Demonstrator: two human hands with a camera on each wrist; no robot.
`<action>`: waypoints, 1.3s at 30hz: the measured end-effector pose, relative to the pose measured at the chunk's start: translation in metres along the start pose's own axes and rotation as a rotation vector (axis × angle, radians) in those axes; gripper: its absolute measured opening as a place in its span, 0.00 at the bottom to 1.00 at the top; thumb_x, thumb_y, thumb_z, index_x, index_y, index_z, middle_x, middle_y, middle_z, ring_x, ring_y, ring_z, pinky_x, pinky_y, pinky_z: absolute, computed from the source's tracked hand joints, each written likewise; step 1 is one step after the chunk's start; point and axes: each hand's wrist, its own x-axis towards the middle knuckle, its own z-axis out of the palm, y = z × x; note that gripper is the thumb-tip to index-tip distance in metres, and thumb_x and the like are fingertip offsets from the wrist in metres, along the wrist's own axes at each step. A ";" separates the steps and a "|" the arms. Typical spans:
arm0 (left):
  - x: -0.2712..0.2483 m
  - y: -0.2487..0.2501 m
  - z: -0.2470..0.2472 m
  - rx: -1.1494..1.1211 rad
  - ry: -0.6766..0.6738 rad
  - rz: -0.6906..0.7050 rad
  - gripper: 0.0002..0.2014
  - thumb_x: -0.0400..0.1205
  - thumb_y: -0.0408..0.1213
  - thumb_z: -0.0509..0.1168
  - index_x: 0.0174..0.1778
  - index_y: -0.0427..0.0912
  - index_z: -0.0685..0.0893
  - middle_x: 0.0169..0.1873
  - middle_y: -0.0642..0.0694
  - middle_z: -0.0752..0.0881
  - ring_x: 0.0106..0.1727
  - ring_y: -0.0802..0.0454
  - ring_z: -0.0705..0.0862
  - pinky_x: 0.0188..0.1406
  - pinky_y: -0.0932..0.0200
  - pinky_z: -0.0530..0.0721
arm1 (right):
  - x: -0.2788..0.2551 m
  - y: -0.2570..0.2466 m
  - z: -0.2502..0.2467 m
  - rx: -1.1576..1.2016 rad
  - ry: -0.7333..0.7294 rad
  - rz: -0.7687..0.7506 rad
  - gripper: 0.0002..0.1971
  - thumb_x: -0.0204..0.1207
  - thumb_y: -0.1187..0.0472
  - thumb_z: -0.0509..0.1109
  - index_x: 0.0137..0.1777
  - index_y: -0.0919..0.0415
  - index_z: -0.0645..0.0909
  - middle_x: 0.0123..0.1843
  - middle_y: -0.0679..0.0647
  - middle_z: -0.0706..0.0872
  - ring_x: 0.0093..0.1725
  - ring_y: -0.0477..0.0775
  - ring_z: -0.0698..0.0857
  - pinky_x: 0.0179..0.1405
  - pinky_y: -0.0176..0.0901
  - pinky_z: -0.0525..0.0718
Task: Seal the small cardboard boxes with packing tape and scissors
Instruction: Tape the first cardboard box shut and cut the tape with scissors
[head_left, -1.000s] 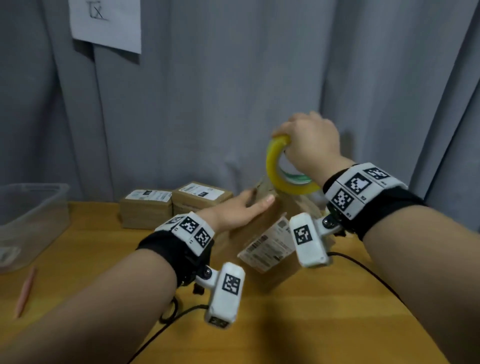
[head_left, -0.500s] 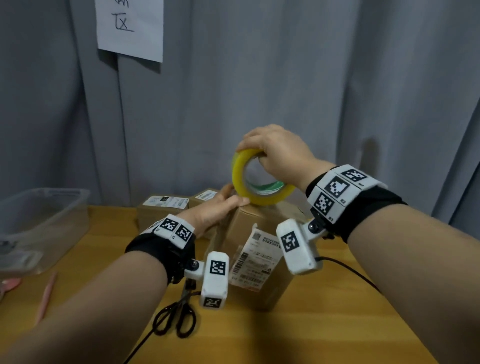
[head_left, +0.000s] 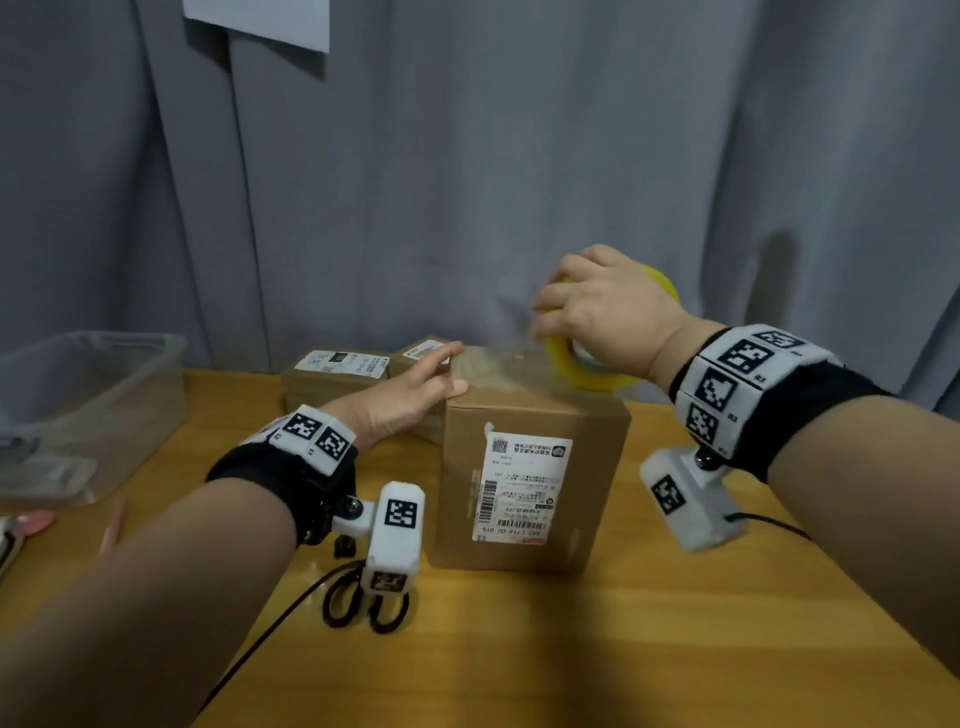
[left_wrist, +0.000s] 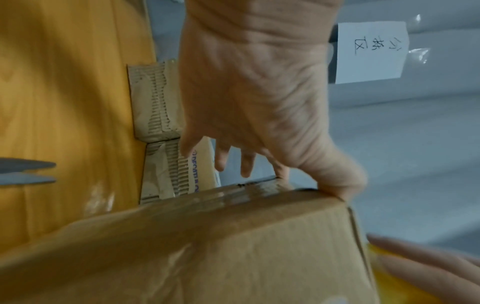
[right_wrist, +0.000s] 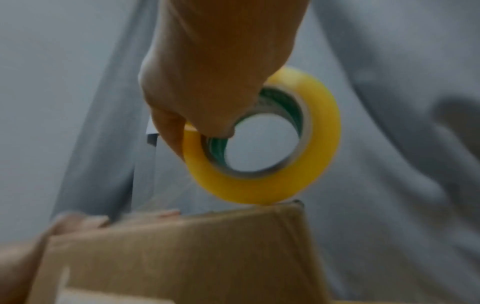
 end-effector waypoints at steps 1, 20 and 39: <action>-0.002 0.001 -0.001 0.047 0.012 0.013 0.29 0.85 0.50 0.58 0.81 0.64 0.55 0.67 0.56 0.70 0.68 0.53 0.72 0.73 0.52 0.67 | 0.000 -0.006 0.002 0.003 -0.034 0.014 0.18 0.70 0.61 0.56 0.34 0.45 0.87 0.39 0.45 0.88 0.44 0.57 0.83 0.44 0.48 0.78; 0.020 0.031 0.030 1.041 0.047 0.237 0.47 0.73 0.70 0.61 0.82 0.47 0.56 0.77 0.42 0.65 0.76 0.45 0.67 0.73 0.50 0.69 | 0.000 0.010 -0.030 0.186 -0.023 0.495 0.16 0.73 0.68 0.58 0.56 0.59 0.81 0.53 0.64 0.82 0.51 0.67 0.82 0.49 0.55 0.77; 0.012 0.039 0.027 1.051 0.020 0.069 0.50 0.69 0.73 0.62 0.84 0.53 0.51 0.82 0.52 0.57 0.80 0.49 0.62 0.77 0.48 0.65 | -0.079 -0.010 0.010 0.475 -0.380 0.663 0.32 0.77 0.74 0.56 0.70 0.35 0.75 0.63 0.51 0.78 0.58 0.59 0.75 0.44 0.48 0.68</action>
